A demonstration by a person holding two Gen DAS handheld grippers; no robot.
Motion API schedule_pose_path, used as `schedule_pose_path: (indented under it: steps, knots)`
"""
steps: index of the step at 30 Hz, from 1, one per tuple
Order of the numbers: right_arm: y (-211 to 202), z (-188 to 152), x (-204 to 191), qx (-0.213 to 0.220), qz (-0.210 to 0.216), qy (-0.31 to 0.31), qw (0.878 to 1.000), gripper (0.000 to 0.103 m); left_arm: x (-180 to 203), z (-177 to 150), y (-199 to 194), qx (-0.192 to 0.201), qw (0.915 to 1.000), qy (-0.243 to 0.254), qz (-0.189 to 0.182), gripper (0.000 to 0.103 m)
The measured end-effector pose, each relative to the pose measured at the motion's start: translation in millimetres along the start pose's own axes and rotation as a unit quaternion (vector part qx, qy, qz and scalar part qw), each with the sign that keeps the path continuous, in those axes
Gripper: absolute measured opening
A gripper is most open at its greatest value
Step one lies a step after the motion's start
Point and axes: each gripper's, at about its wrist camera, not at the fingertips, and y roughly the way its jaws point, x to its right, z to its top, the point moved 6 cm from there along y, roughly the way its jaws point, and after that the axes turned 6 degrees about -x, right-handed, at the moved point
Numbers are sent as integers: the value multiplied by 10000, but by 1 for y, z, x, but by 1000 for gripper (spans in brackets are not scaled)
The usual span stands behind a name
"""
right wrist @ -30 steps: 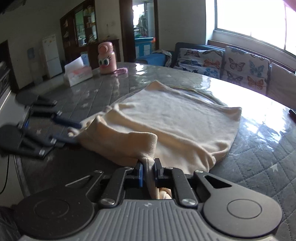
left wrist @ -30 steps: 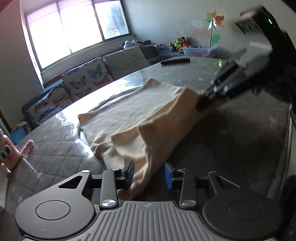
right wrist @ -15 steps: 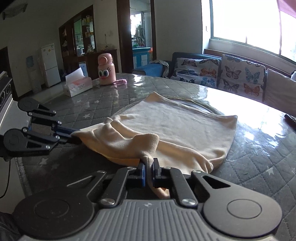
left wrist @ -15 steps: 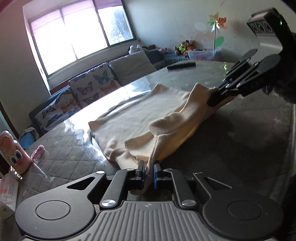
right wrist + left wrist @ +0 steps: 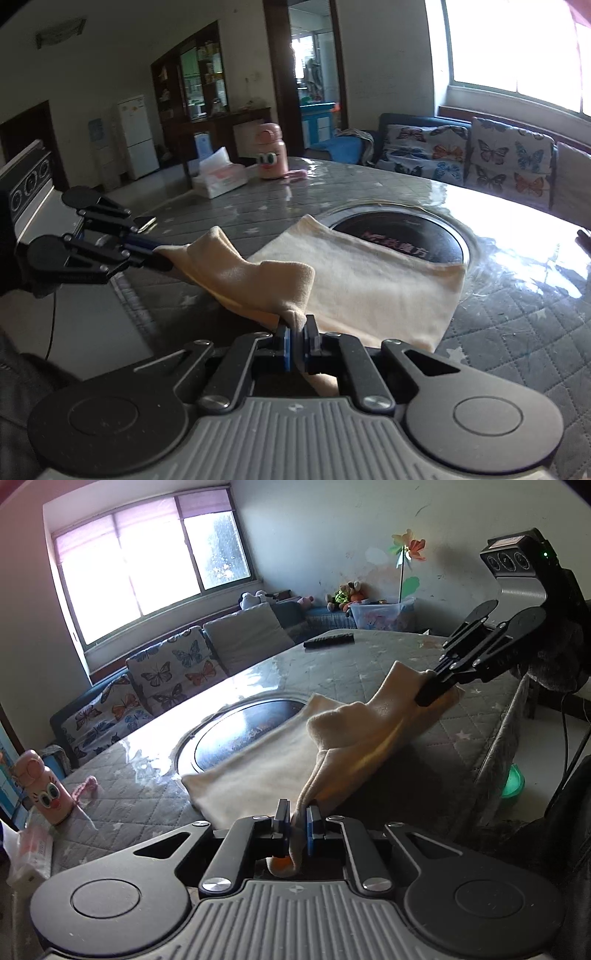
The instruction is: Fold clothes
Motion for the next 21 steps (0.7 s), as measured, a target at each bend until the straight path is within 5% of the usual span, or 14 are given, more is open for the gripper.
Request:
schedule_pose_path:
  steps: [11,21]
  knots:
    - [32,55,45,72,-271,39,9996,5,-55,39,59,110,9992,-248,309,9]
    - [132,80,112,-454,-651,450,9958,7,-103,38,166,-553,9944,-702,564,11]
